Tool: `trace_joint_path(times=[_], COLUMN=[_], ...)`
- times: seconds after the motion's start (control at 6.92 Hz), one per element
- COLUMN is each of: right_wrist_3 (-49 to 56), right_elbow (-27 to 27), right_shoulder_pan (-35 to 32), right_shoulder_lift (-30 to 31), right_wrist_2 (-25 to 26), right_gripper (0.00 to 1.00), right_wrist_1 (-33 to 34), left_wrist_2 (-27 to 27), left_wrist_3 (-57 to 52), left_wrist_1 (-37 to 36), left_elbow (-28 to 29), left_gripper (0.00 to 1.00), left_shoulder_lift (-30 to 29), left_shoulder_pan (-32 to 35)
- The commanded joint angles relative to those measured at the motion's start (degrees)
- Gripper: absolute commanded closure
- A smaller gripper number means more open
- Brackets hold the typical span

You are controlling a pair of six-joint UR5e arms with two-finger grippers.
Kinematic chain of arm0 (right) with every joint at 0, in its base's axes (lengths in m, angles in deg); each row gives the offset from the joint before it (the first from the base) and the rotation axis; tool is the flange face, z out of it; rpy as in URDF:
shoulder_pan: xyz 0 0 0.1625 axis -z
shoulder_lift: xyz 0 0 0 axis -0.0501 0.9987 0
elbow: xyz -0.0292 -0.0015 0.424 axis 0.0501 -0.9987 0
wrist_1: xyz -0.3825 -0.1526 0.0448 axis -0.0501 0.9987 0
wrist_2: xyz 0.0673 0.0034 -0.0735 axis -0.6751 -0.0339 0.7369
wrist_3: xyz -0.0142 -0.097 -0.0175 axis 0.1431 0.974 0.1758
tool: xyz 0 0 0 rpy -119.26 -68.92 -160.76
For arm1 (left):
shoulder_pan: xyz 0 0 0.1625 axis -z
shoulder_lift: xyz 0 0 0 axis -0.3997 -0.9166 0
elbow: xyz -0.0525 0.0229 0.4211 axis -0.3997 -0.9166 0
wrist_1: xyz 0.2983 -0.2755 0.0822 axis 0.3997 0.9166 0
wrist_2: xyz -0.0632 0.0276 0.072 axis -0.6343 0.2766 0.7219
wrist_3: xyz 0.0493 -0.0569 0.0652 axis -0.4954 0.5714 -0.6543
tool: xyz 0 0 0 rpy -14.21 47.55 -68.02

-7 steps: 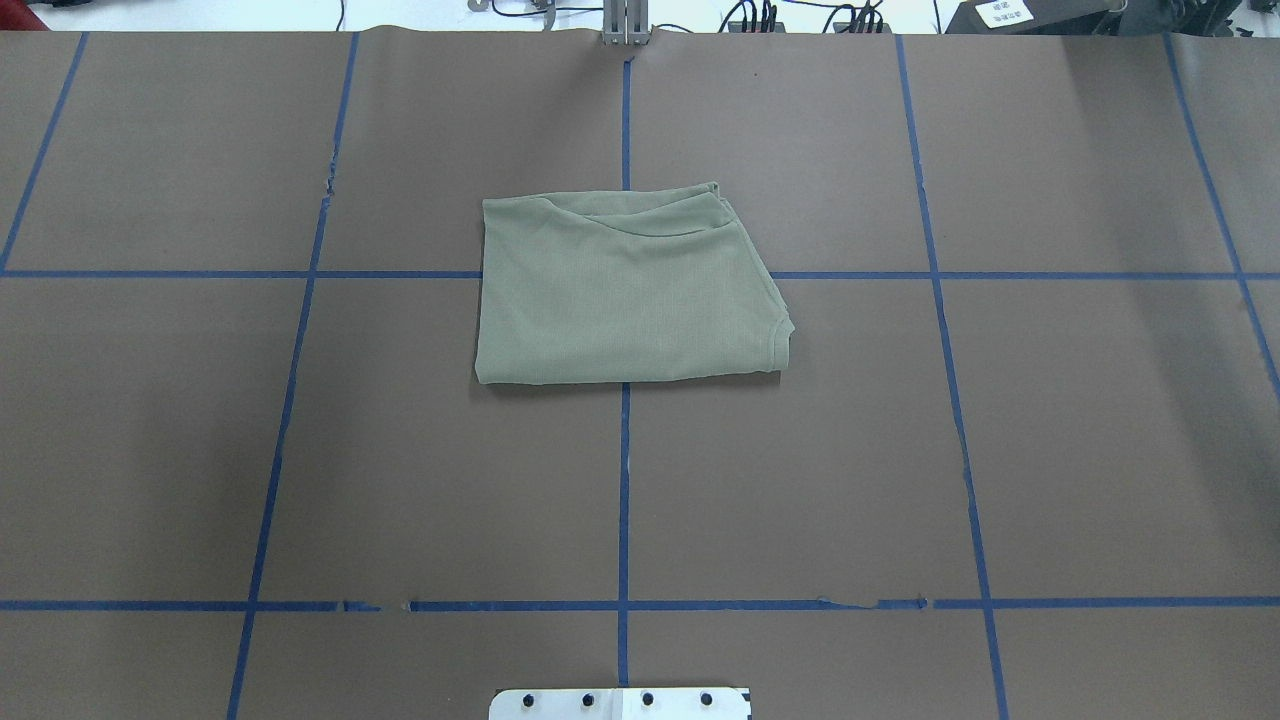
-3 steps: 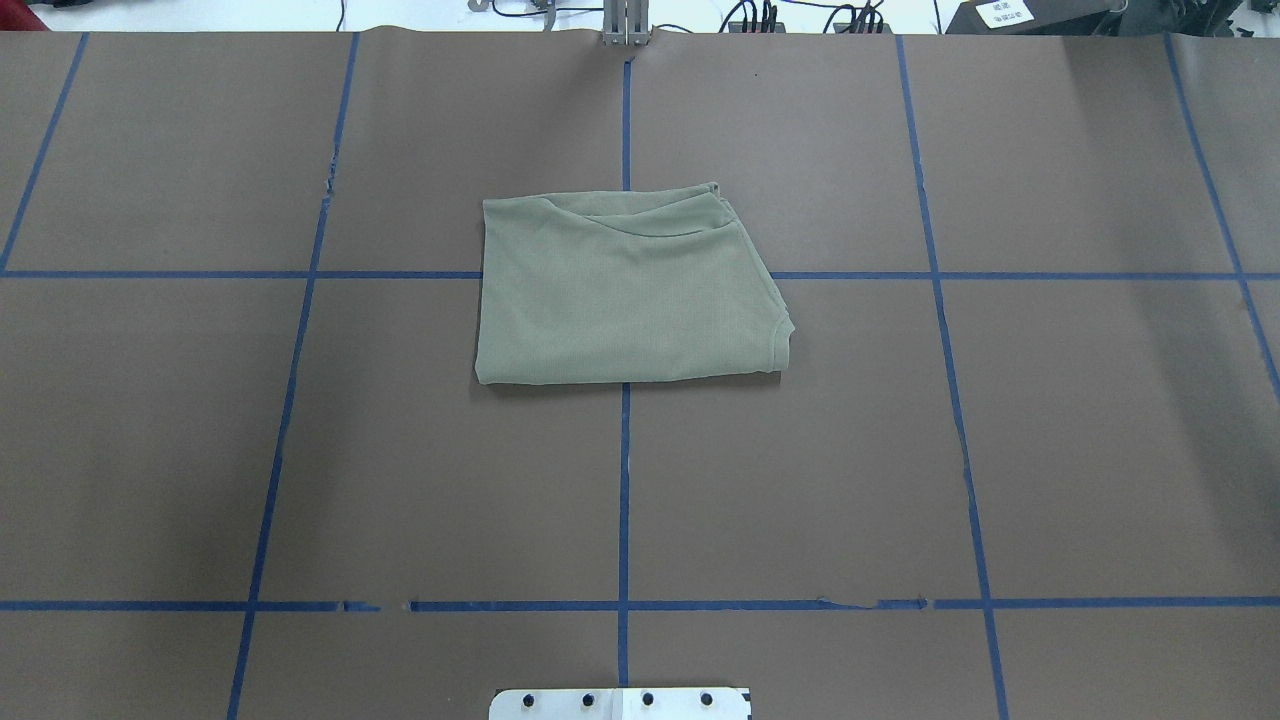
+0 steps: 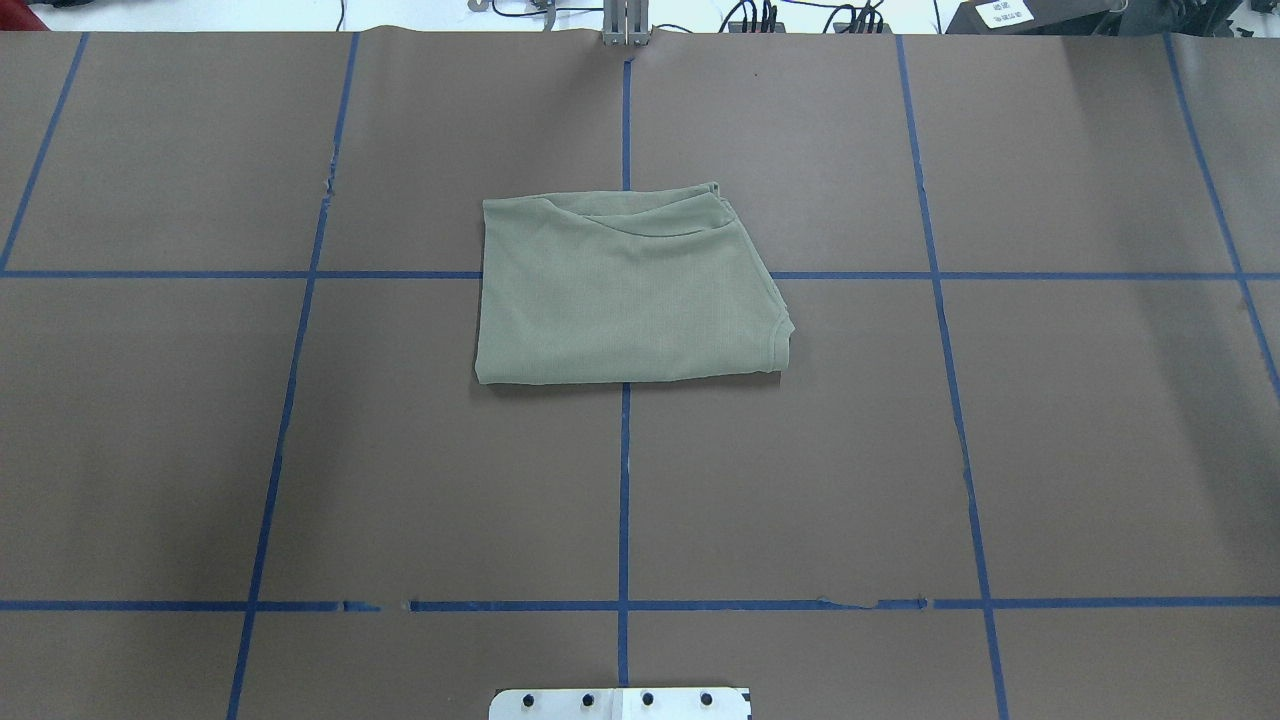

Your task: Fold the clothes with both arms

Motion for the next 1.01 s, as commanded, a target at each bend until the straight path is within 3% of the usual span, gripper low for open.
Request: trace_joint_path(times=[0.0,0.87], right_wrist_3=[-0.20,-0.12], right_elbow=[-0.59,-0.67], right_shoulder_pan=[0.43,0.52], right_shoulder_lift=[-0.05,-0.14], right_wrist_2=[-0.24,-0.07], right_gripper=[0.00,0.00], right_wrist_1=[-0.06,-0.06], left_wrist_2=[-0.69,-0.18], left_wrist_3=[0.04,-0.23], left_wrist_1=[-3.65,-2.98], left_elbow=[-0.95,-0.25], left_gripper=[0.00,0.00], left_shoulder_lift=[-0.10,0.24], left_shoulder_pan=[0.21,0.03])
